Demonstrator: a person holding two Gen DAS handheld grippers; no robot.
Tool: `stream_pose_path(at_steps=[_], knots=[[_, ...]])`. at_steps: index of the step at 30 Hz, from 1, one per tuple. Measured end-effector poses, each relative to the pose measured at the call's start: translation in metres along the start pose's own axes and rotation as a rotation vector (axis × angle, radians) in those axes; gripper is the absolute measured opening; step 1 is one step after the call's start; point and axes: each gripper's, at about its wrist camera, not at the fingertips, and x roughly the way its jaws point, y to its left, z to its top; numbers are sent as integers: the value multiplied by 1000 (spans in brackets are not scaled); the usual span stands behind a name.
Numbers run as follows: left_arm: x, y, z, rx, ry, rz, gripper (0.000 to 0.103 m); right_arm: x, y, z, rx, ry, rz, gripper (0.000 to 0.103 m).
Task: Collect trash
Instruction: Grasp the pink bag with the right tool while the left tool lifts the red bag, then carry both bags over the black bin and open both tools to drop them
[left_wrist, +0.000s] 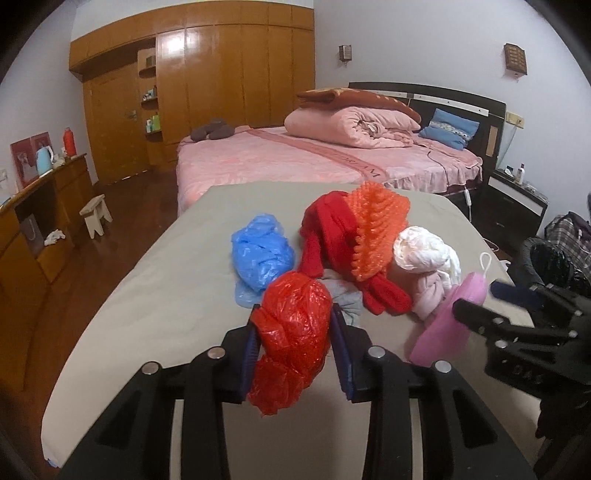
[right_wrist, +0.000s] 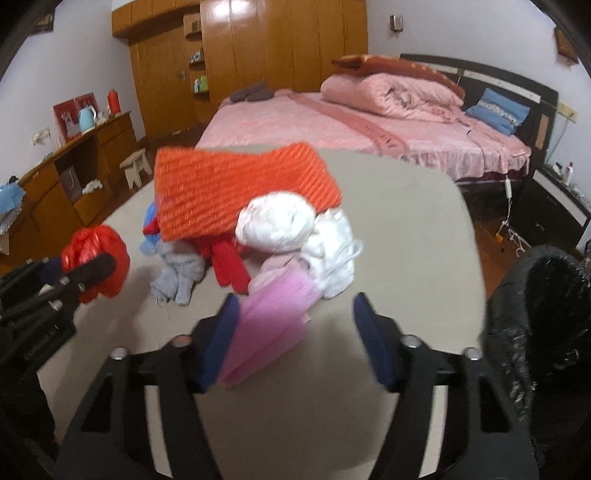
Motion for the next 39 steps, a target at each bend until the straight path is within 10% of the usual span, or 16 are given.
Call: stream_pose_path(at_steps=[6, 18, 39], knots=[[-1, 2, 1, -3, -3, 7, 36, -4, 3, -2, -14, 10, 68, 5], [-19, -23, 16, 22, -48, -31, 36, -55, -27, 8, 42, -78, 74, 2], [-35, -172, 56, 151, -140, -315, 36, -144, -152, -11, 180, -193, -191, 2]])
